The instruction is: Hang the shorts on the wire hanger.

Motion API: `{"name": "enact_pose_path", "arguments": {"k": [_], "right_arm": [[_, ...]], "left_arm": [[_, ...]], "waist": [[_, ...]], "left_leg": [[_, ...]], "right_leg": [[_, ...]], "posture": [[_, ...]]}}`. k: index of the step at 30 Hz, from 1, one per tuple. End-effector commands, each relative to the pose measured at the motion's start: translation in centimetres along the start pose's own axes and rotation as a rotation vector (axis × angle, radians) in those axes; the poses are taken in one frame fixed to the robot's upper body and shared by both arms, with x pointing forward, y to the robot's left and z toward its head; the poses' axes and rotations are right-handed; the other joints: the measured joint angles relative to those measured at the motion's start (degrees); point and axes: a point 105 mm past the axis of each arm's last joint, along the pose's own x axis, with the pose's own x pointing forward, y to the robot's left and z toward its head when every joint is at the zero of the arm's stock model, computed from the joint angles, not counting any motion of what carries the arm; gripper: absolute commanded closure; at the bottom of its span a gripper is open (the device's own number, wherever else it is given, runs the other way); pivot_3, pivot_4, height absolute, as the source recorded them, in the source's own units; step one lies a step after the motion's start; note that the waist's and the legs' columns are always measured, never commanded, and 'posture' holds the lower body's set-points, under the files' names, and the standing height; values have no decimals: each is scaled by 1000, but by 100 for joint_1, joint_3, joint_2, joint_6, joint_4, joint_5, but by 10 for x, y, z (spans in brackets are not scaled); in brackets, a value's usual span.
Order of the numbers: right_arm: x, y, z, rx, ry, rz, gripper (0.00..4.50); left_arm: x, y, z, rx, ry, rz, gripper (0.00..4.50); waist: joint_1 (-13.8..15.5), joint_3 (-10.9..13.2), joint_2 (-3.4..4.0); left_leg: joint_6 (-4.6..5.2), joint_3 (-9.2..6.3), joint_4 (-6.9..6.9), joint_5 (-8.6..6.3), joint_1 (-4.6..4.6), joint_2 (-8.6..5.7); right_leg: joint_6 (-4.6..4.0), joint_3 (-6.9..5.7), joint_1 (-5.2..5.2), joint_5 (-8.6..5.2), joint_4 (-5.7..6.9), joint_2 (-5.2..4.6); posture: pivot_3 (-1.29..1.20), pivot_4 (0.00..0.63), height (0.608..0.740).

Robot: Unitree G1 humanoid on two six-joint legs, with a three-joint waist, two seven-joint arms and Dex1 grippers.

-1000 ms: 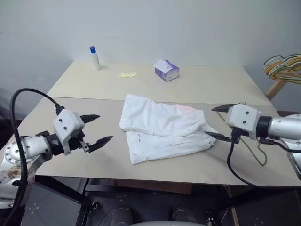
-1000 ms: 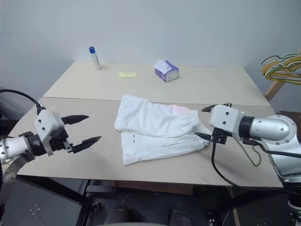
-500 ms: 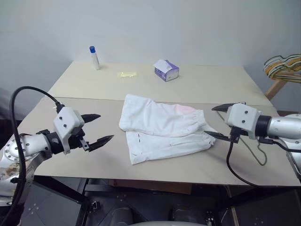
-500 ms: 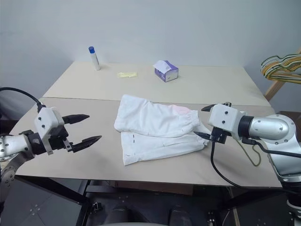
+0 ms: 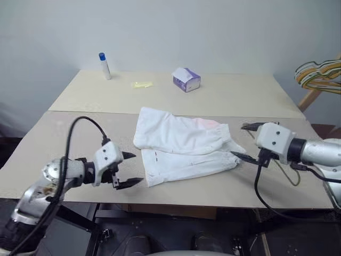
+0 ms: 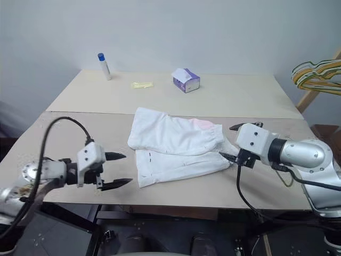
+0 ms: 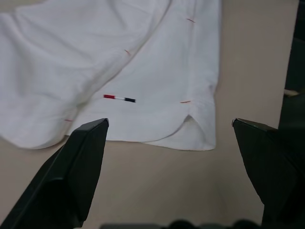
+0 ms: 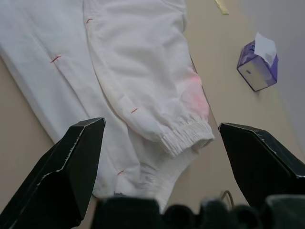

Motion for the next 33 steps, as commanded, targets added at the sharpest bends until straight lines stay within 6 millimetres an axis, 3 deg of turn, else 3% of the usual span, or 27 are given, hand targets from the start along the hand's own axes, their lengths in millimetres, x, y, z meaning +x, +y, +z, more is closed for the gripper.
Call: {"name": "enact_pose_path", "arguments": {"k": [1,10,14,19,25,28,33], "right_arm": [[-6,-10,12,-35,-18,-69,41],[-7,-3,12,-11,-11,-80,41],[-6,-2,12,-9,-13,-81,0],[-7,-6,11,-7,-11,-99,0],[-6,-3,2,-27,36,-91,0],[-4,-3,-9,-64,96,-87,0],[7,-1,-34,-299,197,-42,0]], "left_arm": [[16,-4,-1,30,3,-41,0],[36,-3,-28,28,127,-42,0],[44,-3,-31,-38,103,-29,871],[51,-10,-45,-23,149,-50,2581],[51,3,-50,-41,174,15,4470],[47,11,-47,-3,181,45,4470],[29,19,-28,48,138,41,4470]], "waist": [[-44,-1,0],[-214,-2,-2],[-234,-2,-3],[-231,-7,1],[-228,-17,6],[-233,-19,5],[-313,-19,4]], "left_leg": [[0,0,0,0,0,0],[1,-1,0,0,1,0],[1,-3,-2,0,8,-3],[1,-4,-2,-1,9,-4],[2,-5,-2,-1,45,-4],[3,-7,-3,-2,49,-4],[3,-7,-6,-2,48,-3]], "right_leg": [[0,0,1,0,-1,0],[0,1,1,0,1,0],[0,4,4,-1,1,1],[0,4,6,-1,1,0],[14,4,43,-23,1,0],[16,4,50,-25,0,0],[15,3,44,-26,1,0]], "posture": [[-21,0,740],[-40,0,740],[-48,0,740],[-50,0,740],[-45,0,740],[-46,0,740],[-56,0,740]]}}
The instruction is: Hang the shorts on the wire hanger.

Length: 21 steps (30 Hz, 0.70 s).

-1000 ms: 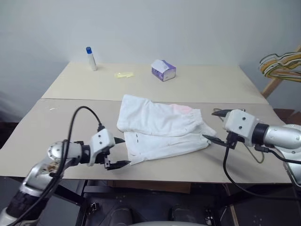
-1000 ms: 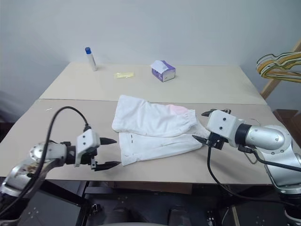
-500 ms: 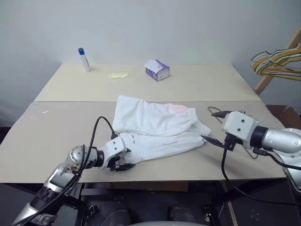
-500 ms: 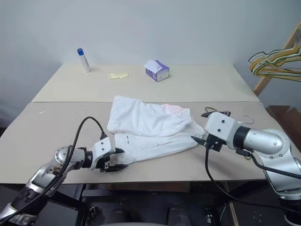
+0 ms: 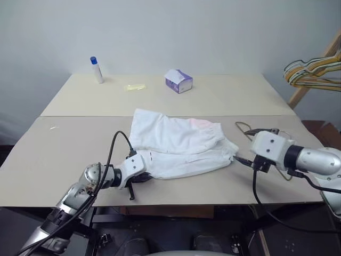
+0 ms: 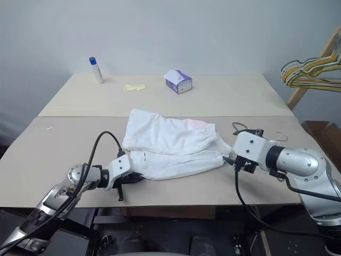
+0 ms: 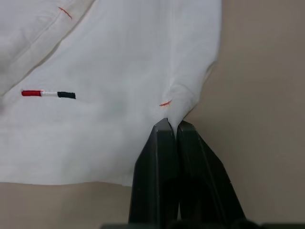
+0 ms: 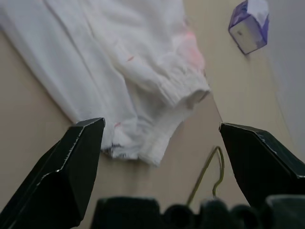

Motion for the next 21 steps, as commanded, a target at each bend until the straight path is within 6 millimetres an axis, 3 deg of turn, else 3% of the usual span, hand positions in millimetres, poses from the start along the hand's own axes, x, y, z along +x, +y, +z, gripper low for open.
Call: {"name": "enact_pose_path", "arguments": {"k": [1,8,15,19,21], "right_arm": [[10,-7,-8,-198,42,-28,0],[44,5,-10,-394,-24,39,0],[73,25,-13,-522,-67,117,0],[85,25,-19,-537,-65,116,0],[88,24,-21,-539,-61,115,386]], "left_arm": [[-22,15,11,51,-8,39,4470],[-43,25,13,125,41,54,4470],[-47,27,11,133,57,73,4470],[-48,27,12,129,50,82,4470],[-49,26,12,124,46,84,4500]], "waist": [[-98,0,0],[-202,2,-2],[-228,3,-3],[-231,3,-5],[-243,3,-6]], "left_leg": [[0,0,0,0,-3,0],[0,2,-3,0,-11,-1],[-1,3,-3,1,-20,-1],[-1,5,-2,1,-21,-1],[-2,5,-3,1,-20,0]], "right_leg": [[0,0,-3,-1,1,-1],[0,2,-16,0,2,-1],[-5,3,-27,4,4,-1],[-18,5,-30,12,7,0],[-18,5,-30,12,8,0]], "posture": [[-54,0,740],[-31,0,740],[-15,0,740],[-4,0,740],[0,0,740]]}}
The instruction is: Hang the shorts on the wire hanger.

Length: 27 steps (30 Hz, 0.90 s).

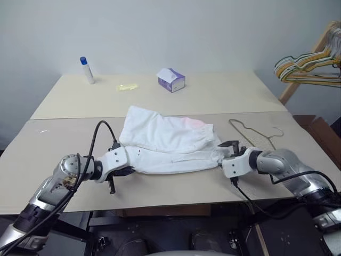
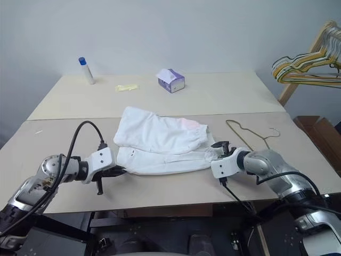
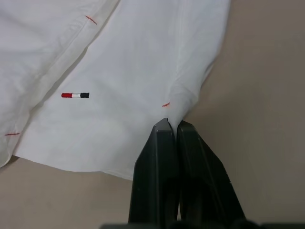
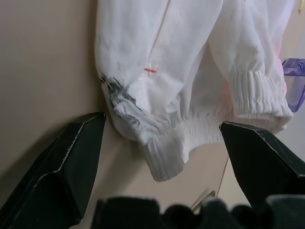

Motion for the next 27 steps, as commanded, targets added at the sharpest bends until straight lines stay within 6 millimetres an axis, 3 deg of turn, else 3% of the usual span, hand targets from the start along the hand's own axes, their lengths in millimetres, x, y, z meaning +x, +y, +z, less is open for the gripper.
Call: {"name": "enact_pose_path", "arguments": {"k": [1,12,15,21,27], "right_arm": [[4,-5,-4,-23,2,-16,611],[5,-3,1,-8,-27,-12,4467],[1,-4,5,5,-30,-20,4467],[-35,-6,39,22,-141,66,4467],[-67,-33,68,155,-284,132,4467]], "left_arm": [[-9,6,10,42,-24,42,4500],[-9,6,3,26,-10,54,4500],[-13,4,2,42,7,31,4500],[-57,-20,-5,87,100,-189,4500],[-66,-6,7,180,113,-155,4500]], "waist": [[-7,0,0],[5,0,0],[7,0,0],[29,6,7],[172,7,5]], "left_leg": [[0,0,0,0,0,0],[0,0,0,0,-1,0],[0,0,0,0,-1,0],[0,0,-14,0,-14,1],[0,0,-4,0,5,1]], "right_leg": [[0,0,0,0,0,0],[0,1,-1,0,2,0],[0,1,-2,0,1,0],[0,2,-24,-9,6,0],[20,2,-7,-25,7,1]], "posture": [[3,0,740],[5,0,740],[4,0,740],[2,0,740],[-3,0,740]]}}
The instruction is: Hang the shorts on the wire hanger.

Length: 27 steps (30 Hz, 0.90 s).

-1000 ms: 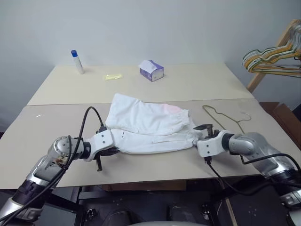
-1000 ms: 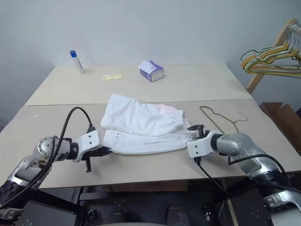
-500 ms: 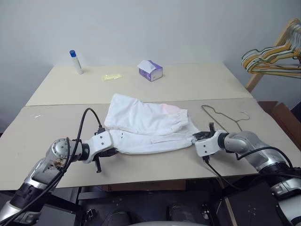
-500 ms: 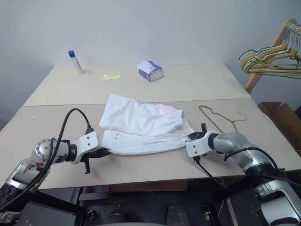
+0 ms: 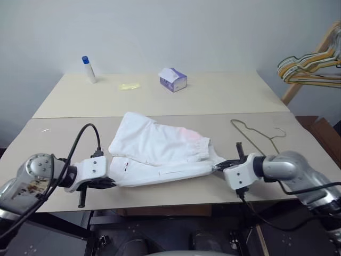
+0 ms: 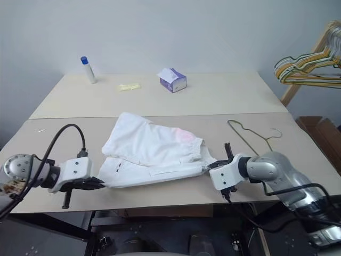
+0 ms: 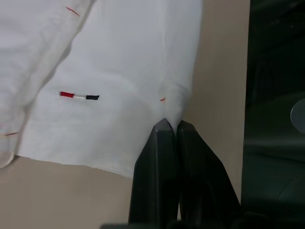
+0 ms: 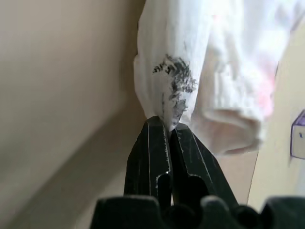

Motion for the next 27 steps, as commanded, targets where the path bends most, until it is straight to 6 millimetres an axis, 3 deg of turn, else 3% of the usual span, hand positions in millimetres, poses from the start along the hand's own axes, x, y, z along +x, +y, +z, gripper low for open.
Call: {"name": "enact_pose_path", "arguments": {"k": [1,2,4,7,9,10,12,14,18,20,23,27], "right_arm": [[-15,-34,16,101,-87,-60,4467],[-15,-44,17,156,-108,-79,4467],[-11,-79,9,285,-123,-147,4467],[-10,-148,-9,398,-58,-399,4467],[-25,-200,-24,390,43,-687,4467],[-37,-220,-28,352,93,-824,4467],[-60,-246,-28,242,155,-1038,4467],[-82,-259,-22,175,159,-1202,4467],[-105,-254,-7,-38,160,-1394,4467],[-100,-241,-9,-87,179,-1389,4467],[-66,-204,-15,-54,140,-1223,4467],[-14,-144,-13,-121,96,-922,4467]], "left_arm": [[-6,18,20,62,-44,55,4500],[-4,24,24,54,-59,67,4500],[5,55,33,87,-55,174,4500],[0,137,59,94,-63,569,4500],[-31,191,91,32,-173,894,4500],[-51,208,109,-7,-258,1018,4500],[-89,226,136,-38,-406,1224,4500],[-132,230,157,-15,-537,1421,4500],[-198,207,176,117,-741,1662,4500],[-209,194,175,164,-790,1667,4500],[-179,174,159,239,-732,1440,4500],[-119,133,121,202,-606,1078,4500]], "waist": [[31,-1,-4],[37,-1,-5],[43,-2,-3],[48,-5,1],[52,-6,-7],[47,-8,-9],[38,-7,-9],[-8,-8,-9],[-115,-8,-8],[-153,-9,-7],[-203,-13,-2],[-199,-10,-2]], "left_leg": [[0,-1,1,0,3,0],[0,-2,1,0,4,1],[0,-2,6,0,7,0],[8,-10,12,10,13,-6],[5,-16,11,13,11,-8],[1,-17,7,16,-11,-8],[-38,-19,6,38,-59,-10],[-59,-20,-14,50,-95,-13],[-64,-14,-75,43,-92,-48],[-65,-15,-102,43,-91,-48],[-66,-14,-107,43,-61,-48],[-67,-12,-78,44,-40,-47]], "right_leg": [[2,-1,1,-3,2,2],[2,-1,2,-3,0,4],[-4,0,9,2,2,5],[-34,-1,31,36,-3,11],[-32,-7,33,41,-6,12],[-30,-8,10,42,-10,12],[-21,-7,-32,49,-9,11],[-9,-12,-53,54,-24,8],[31,-11,-59,30,-66,-22],[31,-21,-57,30,-91,-21],[35,-22,-25,28,-103,-21],[38,-10,-7,33,-102,-22]], "posture": [[-5,0,740],[-4,0,740],[-8,0,740],[-5,0,740],[-1,0,740],[-1,0,740],[-1,0,740],[-4,0,740],[-7,0,740],[-7,0,740],[3,0,740],[8,0,740]]}}
